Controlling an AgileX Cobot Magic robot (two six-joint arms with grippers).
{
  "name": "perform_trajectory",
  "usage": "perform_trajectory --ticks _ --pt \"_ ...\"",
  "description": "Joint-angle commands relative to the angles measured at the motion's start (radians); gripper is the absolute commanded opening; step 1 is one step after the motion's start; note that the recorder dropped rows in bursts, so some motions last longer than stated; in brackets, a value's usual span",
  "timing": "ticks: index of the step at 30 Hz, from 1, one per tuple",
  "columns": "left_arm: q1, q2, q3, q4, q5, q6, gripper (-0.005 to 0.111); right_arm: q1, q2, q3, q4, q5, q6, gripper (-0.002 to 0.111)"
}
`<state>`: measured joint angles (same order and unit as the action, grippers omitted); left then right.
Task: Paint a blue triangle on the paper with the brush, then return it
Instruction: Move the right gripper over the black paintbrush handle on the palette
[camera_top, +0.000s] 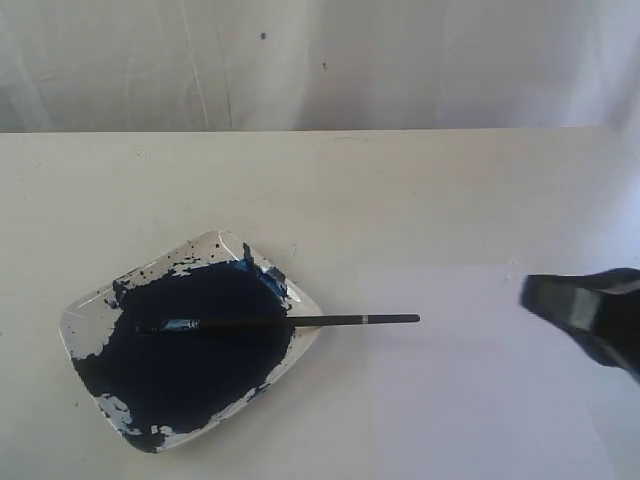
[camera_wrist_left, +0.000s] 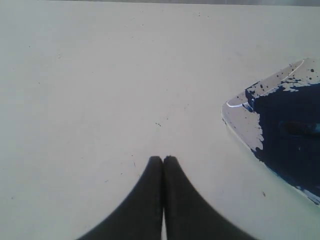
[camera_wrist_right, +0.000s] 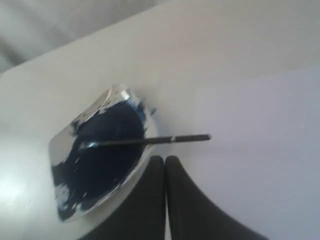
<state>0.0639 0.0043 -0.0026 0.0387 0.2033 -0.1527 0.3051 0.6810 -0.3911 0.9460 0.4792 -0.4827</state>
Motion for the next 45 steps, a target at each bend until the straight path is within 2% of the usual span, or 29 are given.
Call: perform_trajectory --ticks 1,7,9,12,19,24,30,33,39,45 --pt "-0.008 -0.004 0.003 -0.008 -0.003 -0.006 0.0 0.096 0.323 -0.071 0.398 0.053 -0.434 0.0" --pt "-0.008 -0.004 0.003 -0.008 -0.003 -0.006 0.0 0.482 0.669 -0.234 0.411 -0.263 -0.454 0.0" --pt "-0.008 -0.004 0.003 -0.008 -0.003 -0.006 0.0 0.522 0.711 -0.253 0.411 -0.369 -0.422 0.0" --pt "-0.008 -0.004 0.003 -0.008 -0.003 -0.006 0.0 0.522 0.726 -0.253 0.411 -0.445 -0.343 0.0" --pt "-0.008 -0.004 0.003 -0.008 -0.003 -0.006 0.0 0.522 0.726 -0.256 0.411 -0.427 -0.336 0.0" --pt "-0.008 -0.004 0.003 -0.008 -0.003 -0.006 0.0 0.522 0.73 -0.259 0.42 -0.416 -0.043 0.0" --pt "-0.008 -0.004 0.003 -0.008 -0.003 -0.006 0.0 0.522 0.73 -0.259 0.422 -0.416 0.001 0.0" --pt "-0.008 -0.004 0.003 -0.008 -0.003 -0.006 0.0 0.522 0.73 -0.259 0.438 -0.406 0.001 0.006" --pt "-0.008 -0.004 0.003 -0.008 -0.003 -0.006 0.0 0.522 0.73 -0.259 0.454 -0.402 0.026 0.036" --pt "-0.008 -0.004 0.003 -0.008 -0.003 -0.006 0.0 0.522 0.73 -0.259 0.454 -0.384 0.041 0.038"
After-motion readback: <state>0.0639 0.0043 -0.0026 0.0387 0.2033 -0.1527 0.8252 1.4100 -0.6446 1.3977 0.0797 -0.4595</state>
